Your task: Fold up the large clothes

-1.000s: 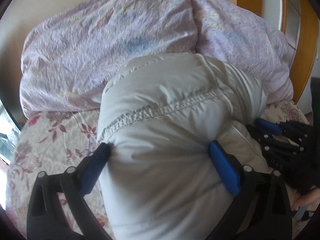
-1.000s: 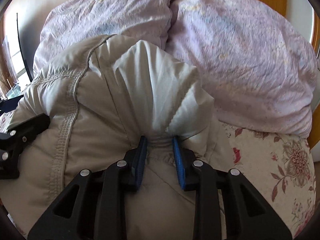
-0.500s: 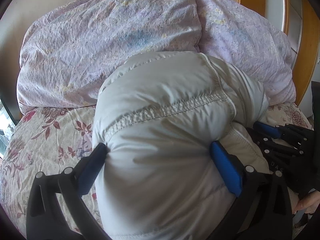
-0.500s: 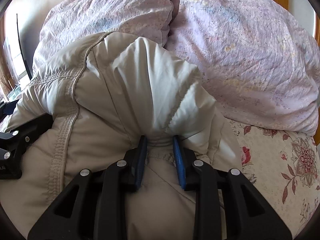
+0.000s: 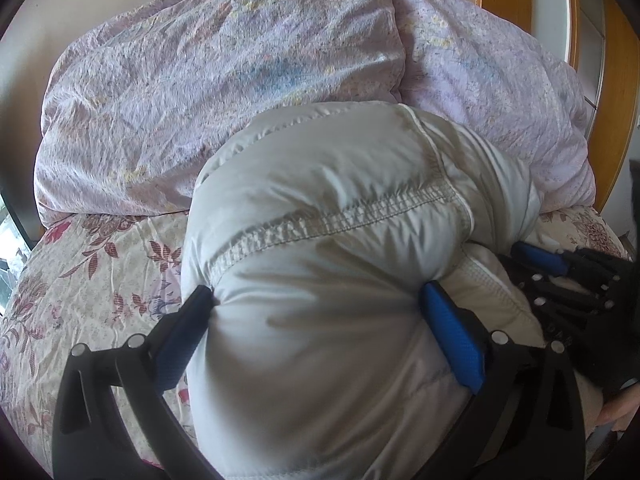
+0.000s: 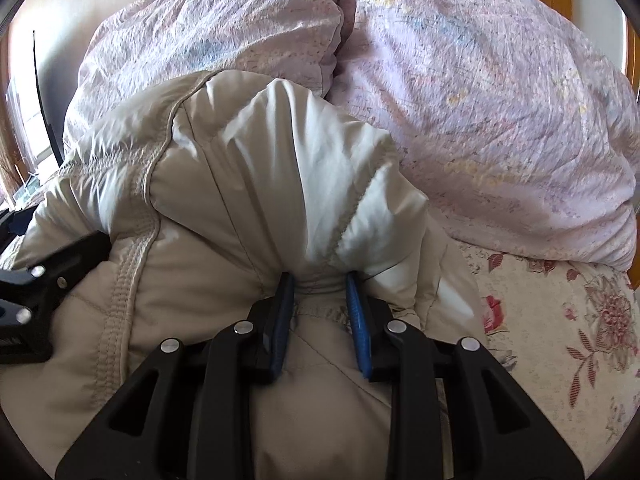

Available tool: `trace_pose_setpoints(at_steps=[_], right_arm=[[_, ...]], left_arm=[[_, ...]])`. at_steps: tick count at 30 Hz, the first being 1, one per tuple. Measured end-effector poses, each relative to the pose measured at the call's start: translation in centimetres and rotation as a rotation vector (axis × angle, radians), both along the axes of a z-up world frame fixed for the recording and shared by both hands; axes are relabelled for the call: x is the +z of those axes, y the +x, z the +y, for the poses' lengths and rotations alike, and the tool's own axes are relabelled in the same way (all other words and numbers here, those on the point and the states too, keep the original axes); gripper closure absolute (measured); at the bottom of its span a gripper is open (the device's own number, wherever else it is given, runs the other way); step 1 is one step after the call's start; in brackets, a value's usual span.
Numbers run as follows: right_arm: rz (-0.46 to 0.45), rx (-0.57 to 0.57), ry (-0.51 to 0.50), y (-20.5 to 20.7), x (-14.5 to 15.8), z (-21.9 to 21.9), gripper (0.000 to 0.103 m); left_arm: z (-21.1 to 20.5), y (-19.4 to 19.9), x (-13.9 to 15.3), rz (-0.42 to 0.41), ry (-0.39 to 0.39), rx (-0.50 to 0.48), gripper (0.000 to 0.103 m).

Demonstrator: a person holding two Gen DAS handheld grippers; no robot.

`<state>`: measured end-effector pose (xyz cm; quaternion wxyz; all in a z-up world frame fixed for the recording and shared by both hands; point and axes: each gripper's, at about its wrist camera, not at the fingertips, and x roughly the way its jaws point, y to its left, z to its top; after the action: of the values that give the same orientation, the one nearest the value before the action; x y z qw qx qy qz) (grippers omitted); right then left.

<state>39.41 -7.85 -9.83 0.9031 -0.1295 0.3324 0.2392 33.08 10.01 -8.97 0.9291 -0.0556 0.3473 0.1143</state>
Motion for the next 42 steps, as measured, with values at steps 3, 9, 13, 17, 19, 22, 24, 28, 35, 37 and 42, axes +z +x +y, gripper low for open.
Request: trace_pose_setpoints(at_steps=[3, 9, 13, 17, 19, 22, 24, 28, 35, 37, 42], right_arm=[[0.012, -0.017, 0.055, 0.0, 1.8, -0.7, 0.074], [-0.073, -0.05, 0.072, 0.9, 4.3, -0.9, 0.073], [-0.026, -0.067, 0.012, 2.6, 1.1, -0.2, 0.07], [-0.026, -0.071, 0.017, 3.1, 0.0, 0.0, 0.07], [-0.028, -0.067, 0.019, 3.2, -0.4, 0.0, 0.07], [-0.026, -0.062, 0.037, 3.4, -0.9, -0.1, 0.07], [-0.023, -0.061, 0.045, 3.9, -1.2, 0.0, 0.07], [-0.01, -0.057, 0.061, 4.1, -1.6, -0.4, 0.07], [0.025, -0.068, 0.11, 3.8, -0.4, -2.4, 0.069], [0.052, -0.065, 0.167, 3.0, 0.7, -4.0, 0.069], [0.081, -0.051, 0.121, 1.3, 0.2, -5.2, 0.069]], left_arm=[[0.2, 0.0, 0.0, 0.0, -0.006, 0.0, 0.002], [0.2, -0.1, 0.0, -0.003, -0.006, 0.002, 0.002], [0.0, -0.1, 0.1, -0.002, 0.005, 0.002, 0.002], [-0.2, 0.1, 0.1, 0.0, 0.02, 0.005, 0.002], [-0.4, 0.1, 0.1, -0.002, 0.028, 0.007, 0.002], [-0.5, 0.1, 0.1, -0.006, 0.035, 0.01, 0.002], [-0.5, 0.1, 0.1, -0.012, 0.038, 0.012, 0.002], [-0.5, 0.1, -0.1, -0.039, 0.039, 0.019, 0.002], [-0.4, -0.1, -0.2, -0.053, 0.033, 0.024, 0.002], [-0.3, -0.1, -0.2, -0.055, 0.026, 0.025, 0.002], [-0.4, -0.3, -0.2, -0.063, 0.022, 0.025, 0.002]])
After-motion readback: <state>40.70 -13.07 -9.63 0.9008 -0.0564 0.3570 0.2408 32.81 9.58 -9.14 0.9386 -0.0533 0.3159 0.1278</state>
